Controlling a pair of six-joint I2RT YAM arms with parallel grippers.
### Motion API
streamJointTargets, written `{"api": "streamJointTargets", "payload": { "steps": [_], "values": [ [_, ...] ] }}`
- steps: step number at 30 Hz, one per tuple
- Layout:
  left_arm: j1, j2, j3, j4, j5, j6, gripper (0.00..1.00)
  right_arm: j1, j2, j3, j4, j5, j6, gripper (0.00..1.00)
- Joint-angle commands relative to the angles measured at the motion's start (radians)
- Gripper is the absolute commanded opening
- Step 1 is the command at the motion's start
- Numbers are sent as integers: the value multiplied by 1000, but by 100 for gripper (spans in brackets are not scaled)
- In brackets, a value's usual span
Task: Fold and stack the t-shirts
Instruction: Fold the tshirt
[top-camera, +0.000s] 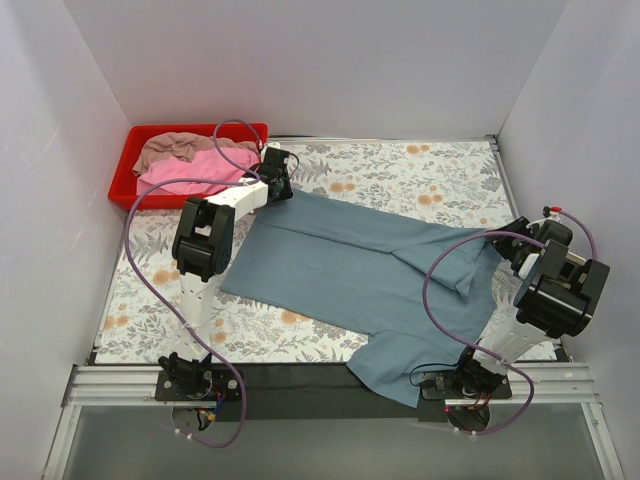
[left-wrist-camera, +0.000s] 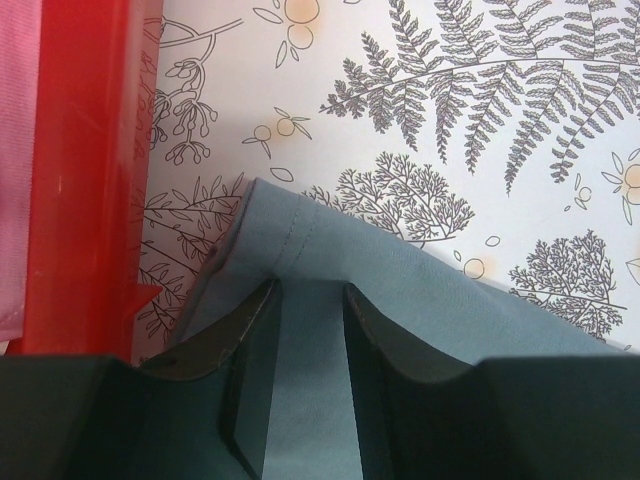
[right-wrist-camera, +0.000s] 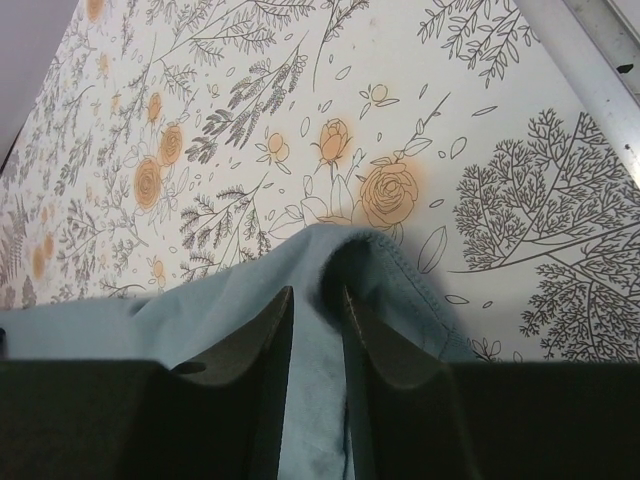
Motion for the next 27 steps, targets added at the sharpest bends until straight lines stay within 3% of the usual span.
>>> {"api": "streamJointTargets", "payload": {
  "steps": [1, 11, 14, 15, 16, 27],
  "values": [
    [15, 61, -9, -92, -17, 3, 30, -6, -17, -2, 46, -5, 10, 33],
    [15, 64, -8, -95, -20, 6, 30, -4, 71, 6, 46, -64, 36, 33],
    [15, 69, -8, -100, -21, 6, 29, -4, 53, -2, 45, -29, 30, 17],
    [14, 72, -3, -107, -27, 6, 29, -6, 43, -6, 46, -15, 30, 3],
    [15, 79, 1, -115, -33, 3, 29, -6, 34, -11, 46, -1, 31, 1],
    [24, 115, 47, -187, -61, -31, 27, -9, -82, -71, 42, 165, 74, 1]
  ]
}}
